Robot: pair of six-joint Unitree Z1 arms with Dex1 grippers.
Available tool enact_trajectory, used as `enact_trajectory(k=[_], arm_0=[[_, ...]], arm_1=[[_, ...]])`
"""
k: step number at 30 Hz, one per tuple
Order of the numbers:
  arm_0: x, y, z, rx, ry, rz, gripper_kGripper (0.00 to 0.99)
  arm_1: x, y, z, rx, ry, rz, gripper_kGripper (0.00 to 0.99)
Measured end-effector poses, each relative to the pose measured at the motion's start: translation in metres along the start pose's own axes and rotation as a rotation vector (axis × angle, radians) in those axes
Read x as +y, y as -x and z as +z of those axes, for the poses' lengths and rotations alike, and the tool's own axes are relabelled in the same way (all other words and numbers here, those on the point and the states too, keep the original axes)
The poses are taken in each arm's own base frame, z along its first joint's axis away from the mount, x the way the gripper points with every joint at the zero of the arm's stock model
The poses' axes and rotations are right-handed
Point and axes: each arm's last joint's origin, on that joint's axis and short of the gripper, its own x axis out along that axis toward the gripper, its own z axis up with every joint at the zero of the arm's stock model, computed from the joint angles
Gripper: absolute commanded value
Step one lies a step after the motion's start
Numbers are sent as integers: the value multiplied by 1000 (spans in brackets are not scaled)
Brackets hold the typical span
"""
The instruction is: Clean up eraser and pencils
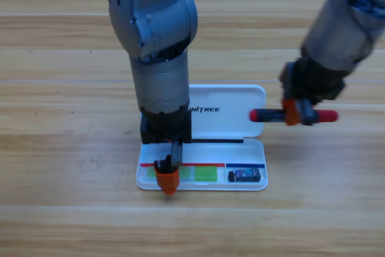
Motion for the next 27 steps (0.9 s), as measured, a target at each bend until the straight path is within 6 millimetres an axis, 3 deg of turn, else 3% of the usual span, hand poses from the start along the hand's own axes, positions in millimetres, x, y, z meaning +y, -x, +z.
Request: enact_trajectory(k=[4, 11, 14, 20, 27], arm_0=[[-6, 15, -10, 4, 7, 30, 990], [-37, 96, -62, -97, 21, 151, 990], [-45, 115, -83, -126, 42, 176, 990], [-43, 109, -103, -97, 76, 162, 990], [-42, 103, -107, -87, 85, 156, 990]], arm_1=[[-6, -9, 22, -3, 19, 8, 0], [-9, -31, 61, -1, 52, 30, 0], [-11, -41, 75, -3, 58, 32, 0], [-9, -56, 94, 6, 78, 49, 0], [-6, -74, 107, 23, 92, 60, 0]])
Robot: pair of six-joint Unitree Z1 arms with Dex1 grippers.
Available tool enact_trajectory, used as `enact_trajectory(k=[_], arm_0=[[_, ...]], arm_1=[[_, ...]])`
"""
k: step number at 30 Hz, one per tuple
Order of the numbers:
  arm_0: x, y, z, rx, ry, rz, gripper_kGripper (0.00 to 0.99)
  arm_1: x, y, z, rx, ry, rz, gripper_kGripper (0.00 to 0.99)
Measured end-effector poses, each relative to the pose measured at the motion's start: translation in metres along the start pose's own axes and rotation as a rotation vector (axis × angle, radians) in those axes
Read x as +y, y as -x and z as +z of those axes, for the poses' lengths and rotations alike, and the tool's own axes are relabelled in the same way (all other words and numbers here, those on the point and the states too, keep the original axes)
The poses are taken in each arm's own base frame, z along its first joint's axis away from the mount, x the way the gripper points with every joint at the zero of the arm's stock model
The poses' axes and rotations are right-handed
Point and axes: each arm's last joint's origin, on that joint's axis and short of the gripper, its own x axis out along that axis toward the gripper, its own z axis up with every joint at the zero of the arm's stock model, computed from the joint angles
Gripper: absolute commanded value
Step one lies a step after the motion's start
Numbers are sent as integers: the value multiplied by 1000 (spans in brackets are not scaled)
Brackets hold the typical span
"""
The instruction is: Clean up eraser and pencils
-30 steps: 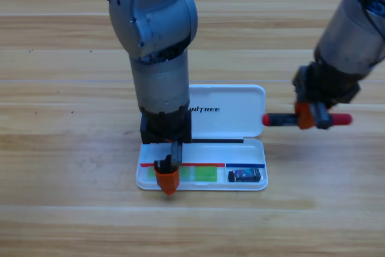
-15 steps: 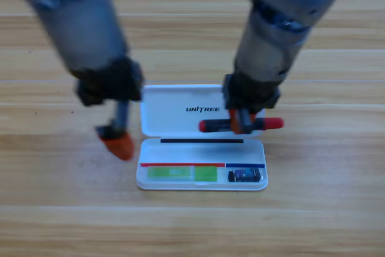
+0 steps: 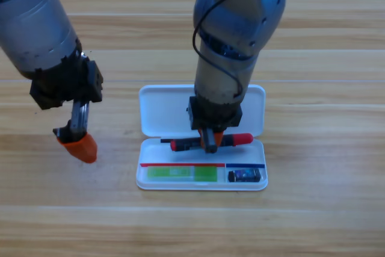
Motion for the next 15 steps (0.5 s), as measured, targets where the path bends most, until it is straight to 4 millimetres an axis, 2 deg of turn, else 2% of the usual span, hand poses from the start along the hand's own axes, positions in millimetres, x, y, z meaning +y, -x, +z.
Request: enact_trajectory(k=[10, 11, 12, 13, 14, 15], arm_0=[[-1, -5, -2, 2, 2, -2, 990], [-1, -5, -1, 1, 2, -1, 990], [-1, -5, -1, -1, 2, 0, 990], [0, -5, -1, -3, 2, 1, 990], [0, -5, -1, -5, 3, 1, 990], [0, -5, -1, -7, 3, 1, 990]], arm_1=[[-3, -18, 5, 21, -9, 7, 0], [-4, -19, 6, 22, -14, 6, 67], [-4, -20, 6, 25, -23, 5, 339], [-4, -20, 6, 25, -32, 4, 675], [-4, -20, 6, 25, -38, 2, 904], [-4, -19, 6, 25, -44, 0, 968]])
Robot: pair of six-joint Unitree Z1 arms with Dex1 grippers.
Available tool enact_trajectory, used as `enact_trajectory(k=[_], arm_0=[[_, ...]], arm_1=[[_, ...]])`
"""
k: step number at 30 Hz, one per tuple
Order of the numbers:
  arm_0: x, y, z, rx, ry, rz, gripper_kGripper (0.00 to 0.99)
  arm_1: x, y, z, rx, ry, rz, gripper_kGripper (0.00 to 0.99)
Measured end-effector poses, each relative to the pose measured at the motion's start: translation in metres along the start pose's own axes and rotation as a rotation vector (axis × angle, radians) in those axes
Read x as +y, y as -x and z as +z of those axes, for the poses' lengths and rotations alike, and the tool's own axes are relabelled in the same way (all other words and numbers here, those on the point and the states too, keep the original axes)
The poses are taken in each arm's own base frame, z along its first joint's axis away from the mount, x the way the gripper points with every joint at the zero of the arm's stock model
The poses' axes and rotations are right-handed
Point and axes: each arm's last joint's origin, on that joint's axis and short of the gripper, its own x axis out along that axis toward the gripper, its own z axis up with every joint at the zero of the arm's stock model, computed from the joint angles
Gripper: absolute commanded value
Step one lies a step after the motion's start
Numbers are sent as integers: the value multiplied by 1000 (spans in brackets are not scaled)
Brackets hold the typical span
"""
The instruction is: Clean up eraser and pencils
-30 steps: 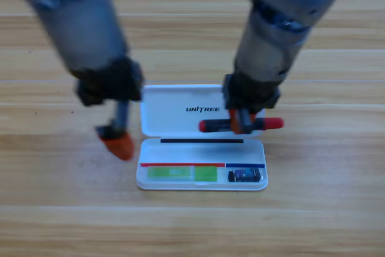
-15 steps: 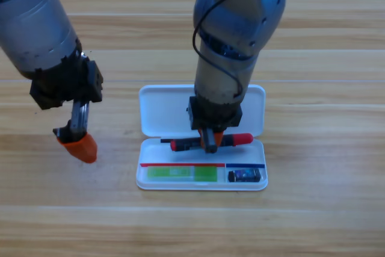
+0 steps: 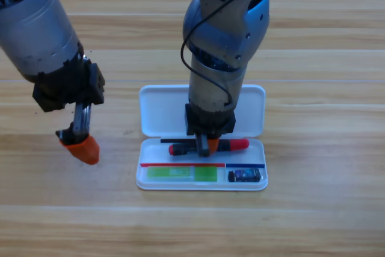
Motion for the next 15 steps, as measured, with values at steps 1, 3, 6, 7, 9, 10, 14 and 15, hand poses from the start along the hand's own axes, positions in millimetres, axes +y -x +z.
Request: enact_trajectory(k=[1, 3, 6, 7, 9, 10, 14, 15], arm_0=[[0, 0, 0, -1, 0, 0, 990], [0, 0, 0, -2, 0, 0, 990], [0, 0, 0, -4, 1, 0, 990], [0, -1, 0, -4, 1, -1, 990], [-1, -3, -1, -4, 1, -4, 990], [-1, -4, -1, -2, 1, -6, 990], [0, -4, -1, -5, 4, -8, 990], [0, -4, -2, -6, 6, -9, 990]], arm_1=[[0, 0, 0, 0, -6, -1, 985], [0, 0, 0, 1, -29, -2, 989], [0, 3, 0, -2, -48, -6, 990], [0, 5, -1, -4, -50, -8, 990], [1, 10, -2, -12, -57, -5, 990], [4, 17, -5, -26, -64, 3, 990], [24, 67, -22, -138, -85, 63, 990], [31, 88, -28, -187, -87, 76, 990]])
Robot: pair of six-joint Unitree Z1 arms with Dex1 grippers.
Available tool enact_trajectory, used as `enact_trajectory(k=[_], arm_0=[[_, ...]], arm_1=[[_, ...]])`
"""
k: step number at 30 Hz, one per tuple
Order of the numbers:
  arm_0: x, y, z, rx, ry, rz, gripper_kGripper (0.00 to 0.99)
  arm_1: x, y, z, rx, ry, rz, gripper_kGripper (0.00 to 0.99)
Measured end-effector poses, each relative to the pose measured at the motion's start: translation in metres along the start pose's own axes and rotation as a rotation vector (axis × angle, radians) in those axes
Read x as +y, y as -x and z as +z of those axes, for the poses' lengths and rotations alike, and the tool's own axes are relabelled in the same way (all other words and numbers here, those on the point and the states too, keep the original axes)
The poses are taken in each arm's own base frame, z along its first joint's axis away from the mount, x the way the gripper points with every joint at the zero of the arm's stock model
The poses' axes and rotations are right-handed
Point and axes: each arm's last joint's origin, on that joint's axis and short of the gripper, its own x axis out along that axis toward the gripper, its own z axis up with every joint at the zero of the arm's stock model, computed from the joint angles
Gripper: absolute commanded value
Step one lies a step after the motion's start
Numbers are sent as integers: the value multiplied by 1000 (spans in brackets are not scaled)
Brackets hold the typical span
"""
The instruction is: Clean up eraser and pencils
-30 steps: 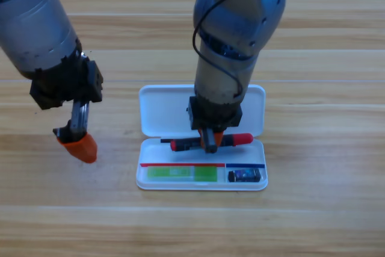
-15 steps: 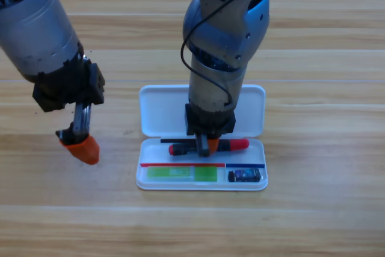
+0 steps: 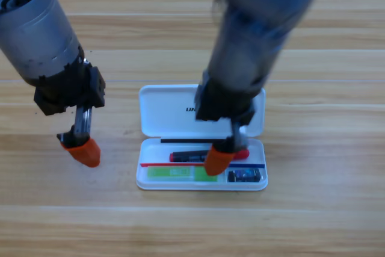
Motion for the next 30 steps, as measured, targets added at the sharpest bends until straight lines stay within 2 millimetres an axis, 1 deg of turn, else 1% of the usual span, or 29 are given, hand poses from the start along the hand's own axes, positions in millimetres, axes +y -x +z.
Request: enact_trajectory(k=[2, 4, 5, 6, 7, 8, 10, 12, 15, 18, 19, 20, 23, 26, 28, 30], arm_0=[[2, 1, 0, -4, 4, 2, 974], [7, 5, 0, -17, 4, 14, 963], [11, 8, 1, -28, 7, 25, 960], [16, 12, 2, -43, 12, 39, 956], [21, 17, 3, -59, 16, 55, 942], [26, 21, 4, -75, 21, 72, 923], [39, 26, 6, -106, 32, 99, 890], [52, 28, 9, -133, 33, 107, 818], [77, 22, 17, -180, 45, 109, 701], [101, 12, 25, -216, 53, 91, 548], [106, 6, 27, -220, 54, 80, 474], [112, 2, 28, -227, 54, 72, 374], [126, -13, 31, -245, 55, 41, 0], [135, -26, 34, -271, 26, 47, 0], [140, -32, 35, -295, 25, 74, 0], [142, -40, 33, -332, 28, 66, 0]], arm_1=[[17, 35, -9, -81, 2, 32, 990], [38, 70, -24, -162, 1, 67, 990], [47, 82, -32, -194, -8, 79, 990], [59, 99, -42, -239, -17, 79, 990], [67, 106, -49, -266, -23, 80, 990], [76, 120, -58, -315, -23, 56, 990], [88, 133, -71, -377, -39, 18, 990], [98, 143, -82, -425, -49, -11, 990], [110, 154, -95, -450, -52, -19, 990], [116, 158, -102, -466, -54, -16, 990], [117, 158, -103, -466, -58, -13, 990], [118, 157, -104, -465, -62, -10, 990], [120, 156, -107, -473, -67, -10, 990], [121, 157, -108, -483, -66, -14, 990], [121, 154, -108, -483, -65, -12, 990], [122, 150, -109, -477, -67, -7, 990]])
